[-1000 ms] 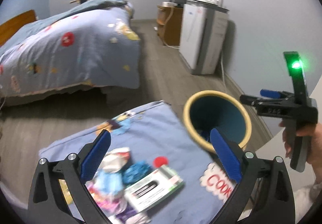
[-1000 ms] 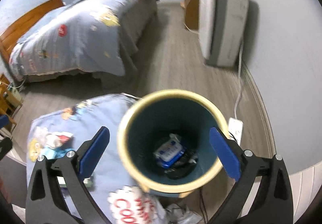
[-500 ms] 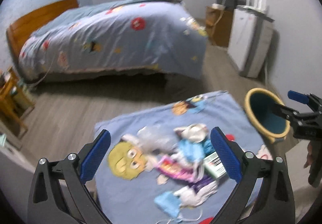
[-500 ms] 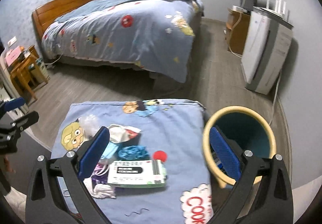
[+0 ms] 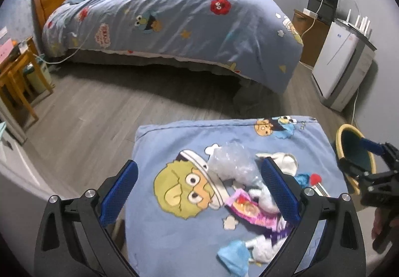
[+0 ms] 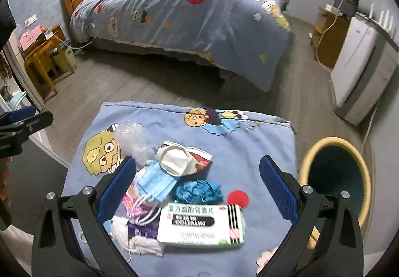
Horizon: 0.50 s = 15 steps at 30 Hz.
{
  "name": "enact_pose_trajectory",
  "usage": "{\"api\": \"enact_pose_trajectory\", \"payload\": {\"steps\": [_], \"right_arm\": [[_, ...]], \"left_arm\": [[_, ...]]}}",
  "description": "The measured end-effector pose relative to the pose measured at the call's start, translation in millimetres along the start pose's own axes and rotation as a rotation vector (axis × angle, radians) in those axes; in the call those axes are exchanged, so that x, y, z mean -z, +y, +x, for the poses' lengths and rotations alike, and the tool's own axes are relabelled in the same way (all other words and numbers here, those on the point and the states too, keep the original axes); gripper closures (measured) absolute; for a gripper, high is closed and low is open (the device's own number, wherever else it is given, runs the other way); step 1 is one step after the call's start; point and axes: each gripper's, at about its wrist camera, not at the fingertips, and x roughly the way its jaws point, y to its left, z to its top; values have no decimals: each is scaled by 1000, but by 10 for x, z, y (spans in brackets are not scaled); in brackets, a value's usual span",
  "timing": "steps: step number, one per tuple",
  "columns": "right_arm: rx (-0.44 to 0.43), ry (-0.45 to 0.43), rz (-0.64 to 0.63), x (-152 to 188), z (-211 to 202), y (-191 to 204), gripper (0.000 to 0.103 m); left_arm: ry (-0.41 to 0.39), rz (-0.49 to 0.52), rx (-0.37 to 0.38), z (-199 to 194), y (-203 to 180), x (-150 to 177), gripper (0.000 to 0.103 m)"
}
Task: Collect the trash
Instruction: 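Grasp the clear plastic bag with the left tool while the right grasps the white mask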
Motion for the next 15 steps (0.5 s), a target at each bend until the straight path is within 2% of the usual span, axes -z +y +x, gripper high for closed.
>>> {"api": "enact_pose_trajectory", "payload": {"steps": [2,4,9,12,15], "right_arm": [[-21,11,7,9,180,-24,5],[-37,31,-1,35,331,-25,5],[-82,98,-70,124,705,59,6],[-96,125,-116,152,850,142,12],[-124,154,-107,140,990,157,19]], "left_arm": [[24,0,12,186,-11,-38,6],[48,11,-31,397,-24,-69,6],[78,58,-10,745,-96,-71,8],[102,82,3,953,-157,-56,8],[115,100,18,1125,-209,-44,9]]}}
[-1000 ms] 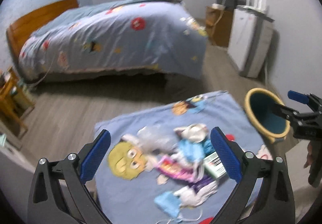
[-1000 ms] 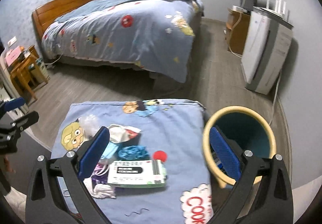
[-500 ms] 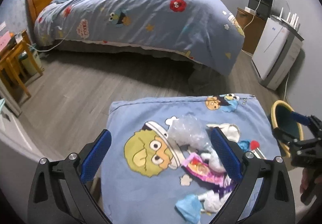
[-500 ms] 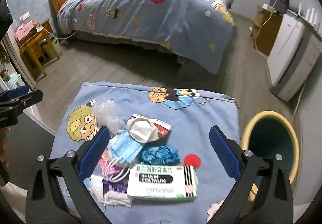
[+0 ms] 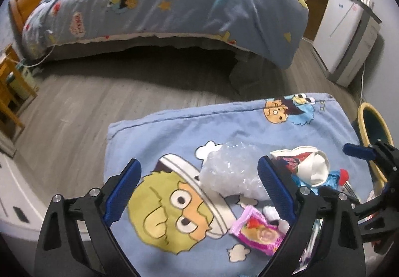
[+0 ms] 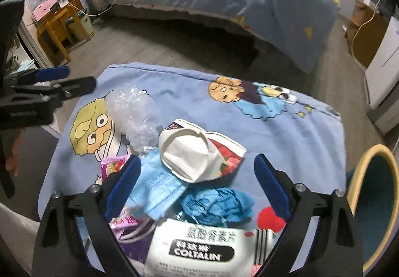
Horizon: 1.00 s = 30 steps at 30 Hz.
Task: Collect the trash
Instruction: 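Grasp the clear plastic bag with the left tool while the right grasps the white mask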
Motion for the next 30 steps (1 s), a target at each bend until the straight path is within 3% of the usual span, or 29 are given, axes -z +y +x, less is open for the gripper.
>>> {"api": "enact_pose_trajectory", "payload": {"steps": [2,5,10,14,15,20,30], "right_arm": [[-9,13,2,-18,71,-10,21],[1,37,-18,-39,190,2,27],[-15,55,-13,-75,309,7,38],[-18,49,-14,-77,279,12,39],[-22,41,-7,-80,257,2,47],[-23,11,5,-72,127,-22,47],[-8,-105,35,6,-525,-81,47]], "left_arm": [[9,28,5,87,-53,-9,12],[43,70,12,234,-147,-18,26],[91,91,63,415,-238,3,36],[159,131,99,536,-329,86,57],[161,142,98,532,-347,97,61],[148,153,100,434,-371,100,84],[-25,196,69,-199,-532,15,87]]}}
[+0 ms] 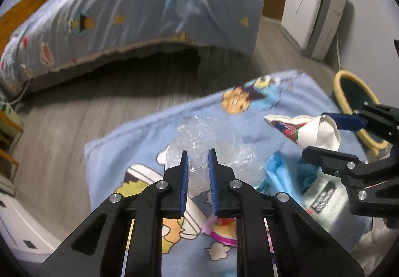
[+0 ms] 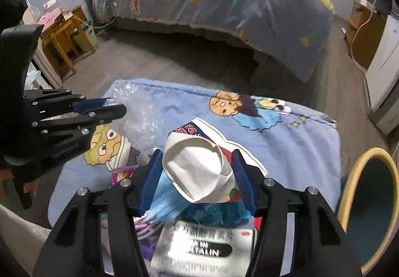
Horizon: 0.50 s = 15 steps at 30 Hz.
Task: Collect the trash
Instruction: 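Grasp the clear plastic bag with the left tool while the right grasps the white mask, then release the white mask with the right tool while the left drops the clear bag into the bin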
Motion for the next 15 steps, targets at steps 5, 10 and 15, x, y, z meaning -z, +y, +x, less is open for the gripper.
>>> {"api": "enact_pose_trajectory", "payload": {"steps": [5,10,15], "right_arm": [[15,-73,61,4,-523,-186,47],[24,-138,137,60,-1028,-436,47],[92,-155,178,231,-1458,-746,47]], "left_arm": [[-75,20,-4,-401,-214,-55,87],[-127,30,1,-723,-480,-104,87],[-157,37,28,-1017,-804,-137,87]]}}
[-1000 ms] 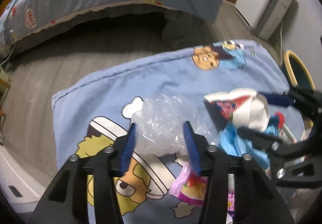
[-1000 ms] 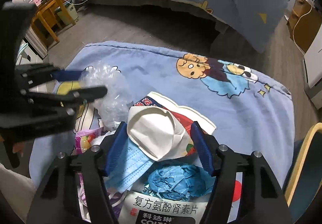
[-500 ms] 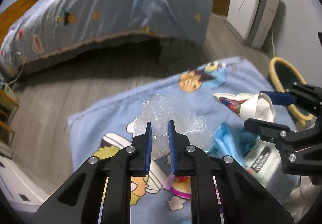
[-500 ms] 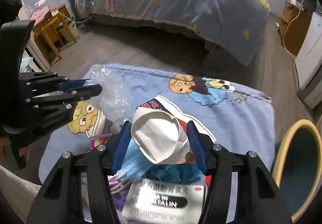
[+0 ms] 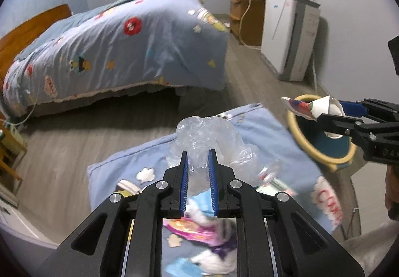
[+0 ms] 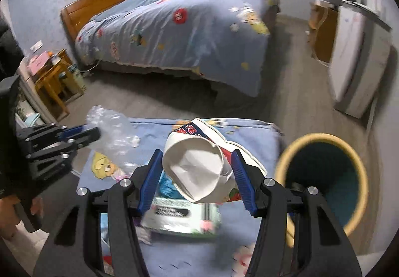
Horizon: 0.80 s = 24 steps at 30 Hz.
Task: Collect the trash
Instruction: 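Release the white mask with the right tool while the left drops the clear bag into the bin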
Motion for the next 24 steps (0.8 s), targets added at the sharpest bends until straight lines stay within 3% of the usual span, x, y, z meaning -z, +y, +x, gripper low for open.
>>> {"api": "enact_pose_trajectory", "payload": {"steps": [6,12,24], "right_arm": [[97,-22,158,178,-293,-779,47],[170,6,287,369,-212,-1479,47],[212,48,421,557,-65,-2111,46]], "left_arm": [[-46,59,69,-118,-553,-195,87],[-21,103,166,116,-1187,-267,86],[79,244,264,929,-2214,-240,86]]}}
